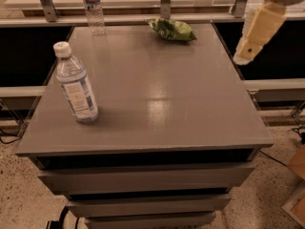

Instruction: Move green jalapeno chip bag near blue plastic bottle

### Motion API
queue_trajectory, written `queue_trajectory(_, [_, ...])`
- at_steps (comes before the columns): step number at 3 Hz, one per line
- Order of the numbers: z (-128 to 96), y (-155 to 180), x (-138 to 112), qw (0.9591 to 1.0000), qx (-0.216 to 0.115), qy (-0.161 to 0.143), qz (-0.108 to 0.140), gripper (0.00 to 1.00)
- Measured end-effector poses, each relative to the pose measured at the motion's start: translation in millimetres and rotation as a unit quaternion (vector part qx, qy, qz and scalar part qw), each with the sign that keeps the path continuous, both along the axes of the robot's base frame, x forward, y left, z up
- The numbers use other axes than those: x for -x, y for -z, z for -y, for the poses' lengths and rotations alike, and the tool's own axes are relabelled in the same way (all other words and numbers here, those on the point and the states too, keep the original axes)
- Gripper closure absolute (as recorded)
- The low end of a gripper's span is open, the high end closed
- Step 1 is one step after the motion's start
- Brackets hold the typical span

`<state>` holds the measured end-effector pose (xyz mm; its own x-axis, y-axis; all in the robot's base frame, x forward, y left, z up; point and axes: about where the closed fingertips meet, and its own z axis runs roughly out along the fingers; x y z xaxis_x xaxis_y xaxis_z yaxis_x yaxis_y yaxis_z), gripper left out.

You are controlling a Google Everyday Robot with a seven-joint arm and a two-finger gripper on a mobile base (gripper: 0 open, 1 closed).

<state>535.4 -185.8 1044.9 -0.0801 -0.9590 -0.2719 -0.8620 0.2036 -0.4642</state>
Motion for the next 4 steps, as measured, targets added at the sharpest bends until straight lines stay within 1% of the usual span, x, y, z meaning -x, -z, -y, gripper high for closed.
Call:
queue_trajectory(1, [-13,-7,-60,0.9992,-0.012,-0.027,0.028,0.0])
queue_trajectory(2, [-27,-6,-120,0.9971,-0.023,-0.048,0.054,0.0])
queue_trajectory(3, [-38,5,-178,0.9937,-0.023,-0.064,0.089,0.0])
queue_trajectory(4, [-38,11,-221,0.9882,-0.013,-0.058,0.141,0.0])
